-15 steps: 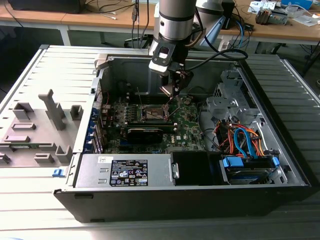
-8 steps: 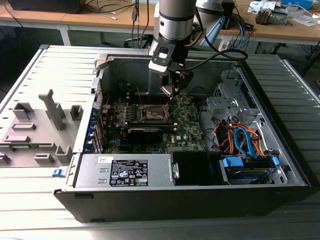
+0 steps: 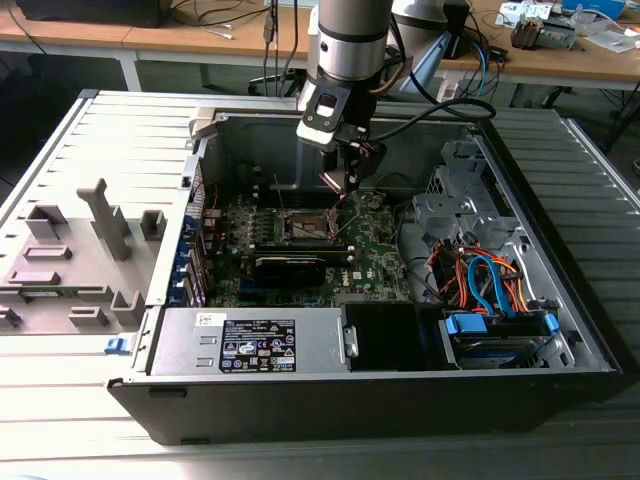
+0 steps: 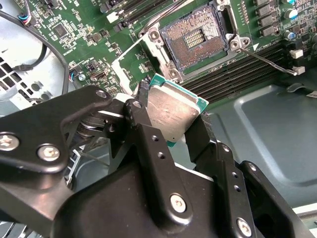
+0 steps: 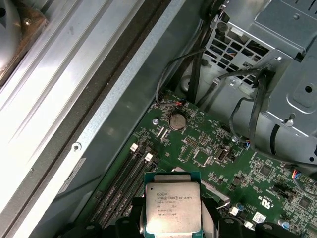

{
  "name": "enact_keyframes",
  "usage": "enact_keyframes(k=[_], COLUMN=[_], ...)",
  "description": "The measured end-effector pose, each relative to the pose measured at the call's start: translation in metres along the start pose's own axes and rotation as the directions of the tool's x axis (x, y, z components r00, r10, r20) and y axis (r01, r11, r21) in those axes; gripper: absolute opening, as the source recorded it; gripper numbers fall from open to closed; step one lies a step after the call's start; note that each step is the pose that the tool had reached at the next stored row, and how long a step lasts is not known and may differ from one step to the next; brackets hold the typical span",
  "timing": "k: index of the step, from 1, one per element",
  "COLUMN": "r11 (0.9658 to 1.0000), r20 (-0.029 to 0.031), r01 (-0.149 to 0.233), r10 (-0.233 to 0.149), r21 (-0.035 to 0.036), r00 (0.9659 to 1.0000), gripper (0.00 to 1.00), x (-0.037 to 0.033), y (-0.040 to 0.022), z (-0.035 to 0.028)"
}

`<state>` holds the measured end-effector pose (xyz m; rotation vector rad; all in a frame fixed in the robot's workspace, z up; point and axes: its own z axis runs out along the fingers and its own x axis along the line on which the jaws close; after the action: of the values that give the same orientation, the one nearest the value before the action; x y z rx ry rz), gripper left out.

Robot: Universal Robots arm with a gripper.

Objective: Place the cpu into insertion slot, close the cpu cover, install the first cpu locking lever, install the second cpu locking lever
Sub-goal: 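Place the cpu into insertion slot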

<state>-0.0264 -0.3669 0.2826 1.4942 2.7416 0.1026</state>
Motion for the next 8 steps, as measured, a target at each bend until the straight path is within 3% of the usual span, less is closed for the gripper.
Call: enact_keyframes(k=[8], r11=[1.0000], r20=[0.0005], r01=[-0.008], r10=[0.008], r21=[-0.0001], r00=[1.0000], gripper=[0.55], x=[0.0000], y=[0.0000], z=[0.0000])
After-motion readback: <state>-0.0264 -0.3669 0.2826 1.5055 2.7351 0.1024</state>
